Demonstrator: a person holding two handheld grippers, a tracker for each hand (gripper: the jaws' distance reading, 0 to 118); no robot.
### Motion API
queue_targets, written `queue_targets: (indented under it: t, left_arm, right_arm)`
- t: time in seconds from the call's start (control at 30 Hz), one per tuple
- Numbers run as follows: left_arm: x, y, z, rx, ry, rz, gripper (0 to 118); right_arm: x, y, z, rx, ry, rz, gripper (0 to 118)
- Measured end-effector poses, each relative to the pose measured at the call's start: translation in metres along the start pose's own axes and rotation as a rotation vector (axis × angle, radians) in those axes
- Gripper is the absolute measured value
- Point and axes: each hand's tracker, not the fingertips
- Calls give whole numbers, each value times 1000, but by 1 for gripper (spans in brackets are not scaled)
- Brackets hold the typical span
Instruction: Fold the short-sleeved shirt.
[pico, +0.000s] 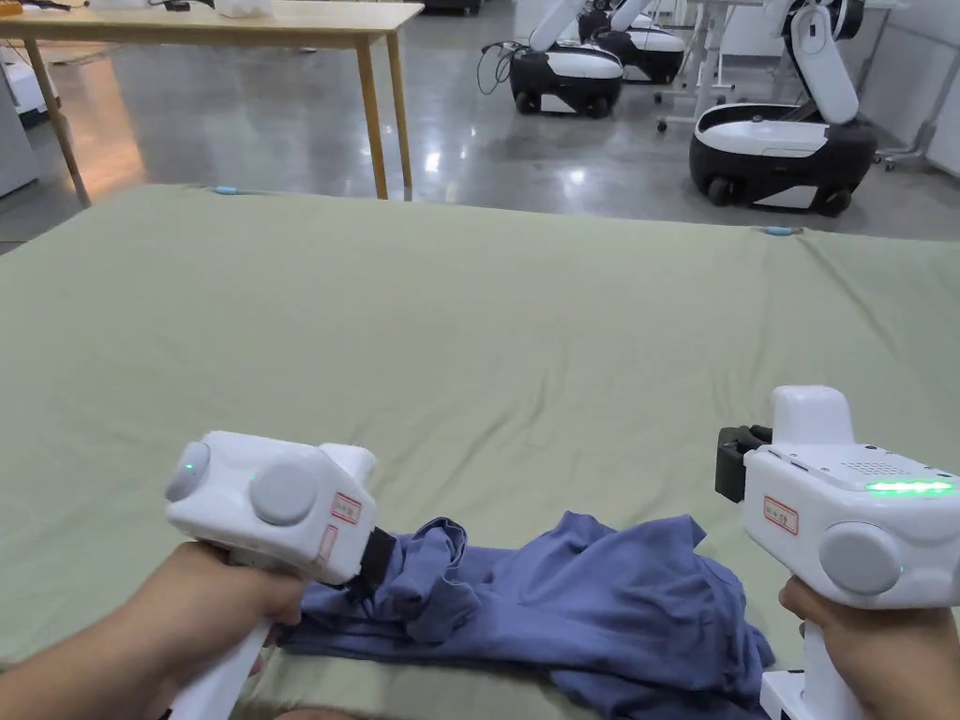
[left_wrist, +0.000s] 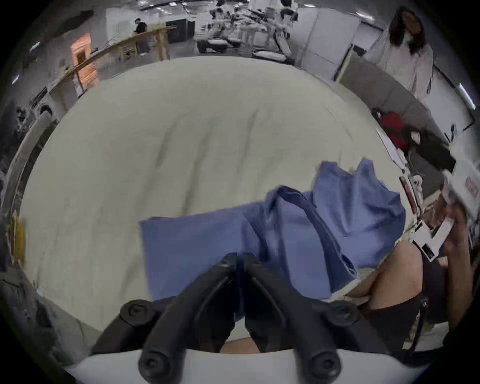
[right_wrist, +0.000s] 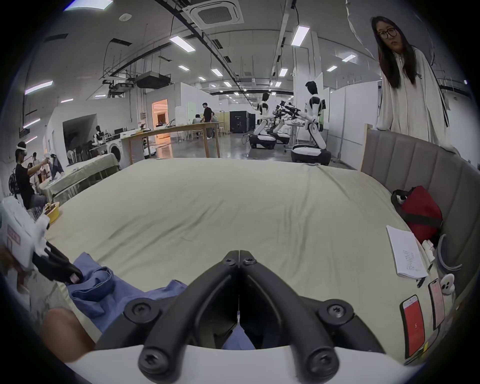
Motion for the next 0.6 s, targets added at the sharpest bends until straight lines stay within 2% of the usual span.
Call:
queue_targets:
  t: [0.4,0.6]
  left_arm:
    - [59,14,-46,-30,-92,-109,3]
    - [56,13,-46,-3,-131,-102,3]
  right_arm:
    - [17,-10,7,-24,-44,-8,1]
    - [15,-12,5,-31,-36,-9,1]
